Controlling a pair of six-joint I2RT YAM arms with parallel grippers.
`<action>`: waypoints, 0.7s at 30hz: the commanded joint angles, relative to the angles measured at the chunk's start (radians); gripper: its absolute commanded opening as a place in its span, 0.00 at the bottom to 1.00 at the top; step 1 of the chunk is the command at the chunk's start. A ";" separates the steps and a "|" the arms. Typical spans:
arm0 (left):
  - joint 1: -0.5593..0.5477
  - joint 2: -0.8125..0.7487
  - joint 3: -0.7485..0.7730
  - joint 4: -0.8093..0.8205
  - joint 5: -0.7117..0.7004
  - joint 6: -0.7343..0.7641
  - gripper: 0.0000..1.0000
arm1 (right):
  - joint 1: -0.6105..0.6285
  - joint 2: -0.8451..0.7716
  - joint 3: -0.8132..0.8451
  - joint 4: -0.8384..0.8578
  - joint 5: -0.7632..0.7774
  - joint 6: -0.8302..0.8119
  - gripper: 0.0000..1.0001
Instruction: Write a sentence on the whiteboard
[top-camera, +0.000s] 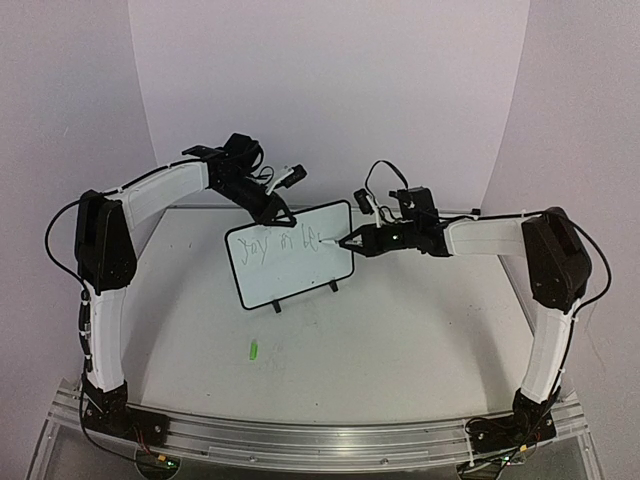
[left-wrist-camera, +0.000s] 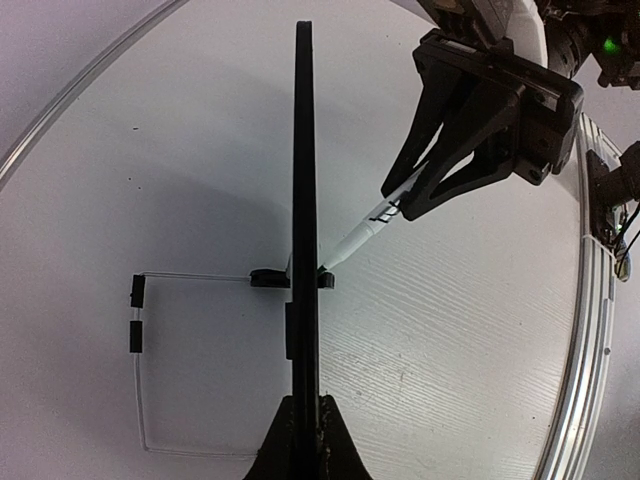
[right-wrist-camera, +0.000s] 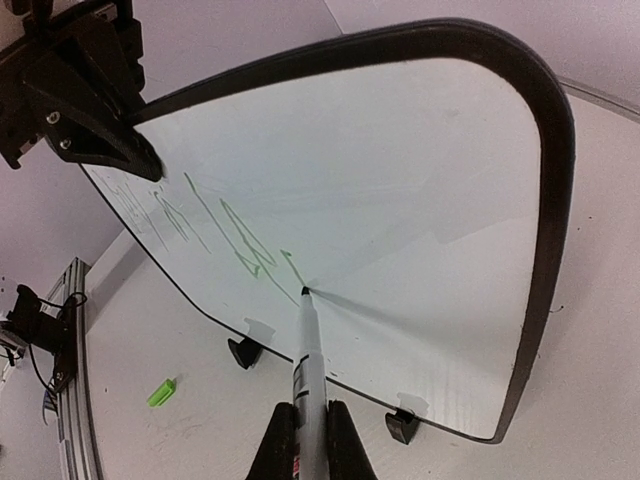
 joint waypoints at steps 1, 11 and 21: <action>-0.001 -0.001 0.032 0.004 -0.035 0.061 0.00 | 0.002 -0.022 -0.019 0.022 -0.010 0.001 0.00; -0.001 -0.001 0.029 0.005 -0.036 0.059 0.00 | 0.002 -0.131 -0.059 0.056 -0.009 0.021 0.00; -0.001 -0.001 0.029 0.006 -0.035 0.058 0.00 | 0.010 -0.099 -0.014 0.079 0.013 0.038 0.00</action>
